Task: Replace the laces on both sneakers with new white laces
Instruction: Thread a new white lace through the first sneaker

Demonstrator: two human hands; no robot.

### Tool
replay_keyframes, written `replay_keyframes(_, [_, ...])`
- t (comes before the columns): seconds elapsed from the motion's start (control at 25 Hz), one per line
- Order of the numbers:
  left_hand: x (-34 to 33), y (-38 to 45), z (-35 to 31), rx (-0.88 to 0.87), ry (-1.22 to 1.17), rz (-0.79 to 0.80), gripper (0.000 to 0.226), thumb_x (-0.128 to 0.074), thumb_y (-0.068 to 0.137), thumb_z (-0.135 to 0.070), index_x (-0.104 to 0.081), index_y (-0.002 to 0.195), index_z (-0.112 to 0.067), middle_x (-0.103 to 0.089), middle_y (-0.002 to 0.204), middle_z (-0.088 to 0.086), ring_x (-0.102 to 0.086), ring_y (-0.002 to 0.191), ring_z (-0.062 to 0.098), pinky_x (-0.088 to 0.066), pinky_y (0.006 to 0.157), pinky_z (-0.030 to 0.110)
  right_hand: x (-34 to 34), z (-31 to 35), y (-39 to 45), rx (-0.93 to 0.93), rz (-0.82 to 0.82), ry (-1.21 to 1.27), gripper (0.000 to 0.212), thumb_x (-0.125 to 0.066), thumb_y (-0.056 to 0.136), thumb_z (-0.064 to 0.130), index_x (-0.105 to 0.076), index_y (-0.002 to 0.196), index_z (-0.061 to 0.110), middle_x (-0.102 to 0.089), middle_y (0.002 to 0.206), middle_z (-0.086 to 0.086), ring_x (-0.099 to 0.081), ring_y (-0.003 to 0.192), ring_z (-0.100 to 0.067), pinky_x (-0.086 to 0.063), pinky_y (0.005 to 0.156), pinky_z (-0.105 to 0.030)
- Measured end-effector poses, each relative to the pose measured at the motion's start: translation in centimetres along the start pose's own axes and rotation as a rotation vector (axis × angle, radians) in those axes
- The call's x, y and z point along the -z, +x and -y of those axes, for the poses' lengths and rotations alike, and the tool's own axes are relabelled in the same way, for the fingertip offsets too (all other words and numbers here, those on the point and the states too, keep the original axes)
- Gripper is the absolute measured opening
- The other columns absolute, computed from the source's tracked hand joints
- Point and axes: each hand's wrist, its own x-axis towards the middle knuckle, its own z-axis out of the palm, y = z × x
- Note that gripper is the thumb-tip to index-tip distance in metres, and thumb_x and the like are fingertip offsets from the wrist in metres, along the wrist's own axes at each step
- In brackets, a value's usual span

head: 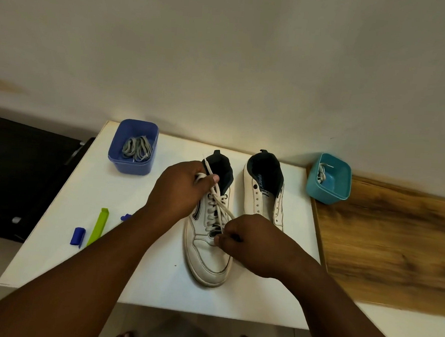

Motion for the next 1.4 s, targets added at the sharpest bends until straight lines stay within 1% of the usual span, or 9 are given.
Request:
replay_keyframes(0.12, [-0.5,-0.1,0.5,-0.127,0.05,-0.033,0.043,-0.047,0.096,-0.058,-0.068,0.1,-0.021,-0.066,0.084,-0.006,-0.062,0.079,0.01,-0.051,0.071,0.035,0.0,0.0,0.1,-0.004,0.014,0.019,0.045,-0.058,0.1,0.05,-0.062,0.071,0.015,-0.053,0.064,-0.003,-0.056,0.064,-0.019,-0.045,0.061,-0.037])
replay_keyframes(0.24, [-0.8,-0.5,0.3,-0.205,0.2,-0.108,0.034,-0.05,0.101,-0.046,-0.067,0.107,-0.017,-0.063,0.088,-0.001,-0.056,0.078,0.014,-0.043,0.067,0.03,-0.3,0.0,0.2,0.003,0.037,0.003,0.047,-0.057,0.101,0.049,-0.061,0.07,0.013,-0.052,0.064,-0.003,-0.055,0.065,-0.02,-0.045,0.062,-0.037])
replay_keyframes(0.56, [-1.1,-0.6,-0.5,-0.321,0.374,-0.144,0.016,-0.06,0.1,-0.025,-0.068,0.099,-0.011,-0.065,0.087,0.008,-0.063,0.068,0.025,-0.047,0.063,0.032,-0.1,-0.3,0.3,0.0,0.131,-0.104,0.043,-0.058,0.101,0.047,-0.063,0.072,0.016,-0.055,0.071,-0.002,-0.058,0.073,-0.02,-0.046,0.067,-0.034])
replay_keyframes(0.76, [-0.2,-0.8,-0.5,-0.25,0.29,-0.169,0.025,-0.054,0.1,-0.044,-0.064,0.097,-0.022,-0.062,0.083,-0.003,-0.062,0.075,0.017,-0.039,0.064,0.026,-0.4,-0.4,-0.3,-0.009,0.147,-0.074,0.046,-0.057,0.101,0.052,-0.06,0.071,0.017,-0.054,0.07,-0.001,-0.056,0.068,-0.018,-0.039,0.061,-0.033])
replay_keyframes(0.88, [1.1,-0.8,-0.5,-0.076,0.108,-0.216,0.038,-0.049,0.096,-0.062,-0.058,0.117,-0.031,-0.061,0.099,-0.012,-0.061,0.085,0.006,-0.045,0.065,0.025,0.9,0.0,-1.2,-0.077,0.07,0.14,0.042,-0.059,0.094,0.064,-0.07,0.085,0.025,-0.067,0.076,0.004,-0.064,0.07,-0.009,-0.047,0.064,-0.029])
replay_keyframes(1.0, [1.6,-0.9,-0.1,-0.057,0.109,-0.342,0.043,-0.052,0.101,-0.041,-0.048,0.141,-0.026,-0.056,0.133,0.002,-0.063,0.109,0.018,-0.052,0.082,0.032,2.5,0.4,-1.1,-0.13,-0.242,0.347,0.032,-0.061,0.092,0.063,-0.071,0.098,0.034,-0.074,0.076,0.01,-0.067,0.065,-0.001,-0.051,0.065,-0.026])
replay_keyframes(1.08, [1.4,-1.2,0.2,-0.096,0.195,-0.273,0.045,-0.051,0.101,-0.028,-0.046,0.145,-0.025,-0.049,0.142,0.007,-0.06,0.117,0.025,-0.053,0.088,0.037,2.1,0.2,-0.5,-0.119,-0.457,0.308,0.026,-0.062,0.096,0.054,-0.066,0.119,0.043,-0.072,0.09,0.016,-0.066,0.073,0.0,-0.052,0.069,-0.025])
replay_keyframes(1.24, [0.0,-1.8,0.6,0.04,0.163,-0.025,0.048,-0.044,0.105,-0.034,-0.036,0.153,-0.032,-0.048,0.143,0.007,-0.062,0.115,0.026,-0.052,0.092,0.037,-1.0,-0.5,0.7,-0.065,-0.321,0.157,0.061,-0.058,0.101,0.033,-0.031,0.155,0.048,-0.057,0.129,0.011,-0.062,0.09,-0.005,-0.054,0.085,-0.032])
replay_keyframes(1.4, [-1.2,-1.8,0.9,0.059,0.053,-0.012,0.054,-0.046,0.105,-0.039,-0.029,0.156,-0.03,-0.055,0.141,0.006,-0.059,0.122,0.022,-0.046,0.098,0.032,-1.7,-0.7,1.2,-0.058,-0.31,0.176,0.067,-0.059,0.101,0.029,-0.027,0.158,0.043,-0.052,0.131,0.004,-0.06,0.093,-0.012,-0.052,0.088,-0.033])
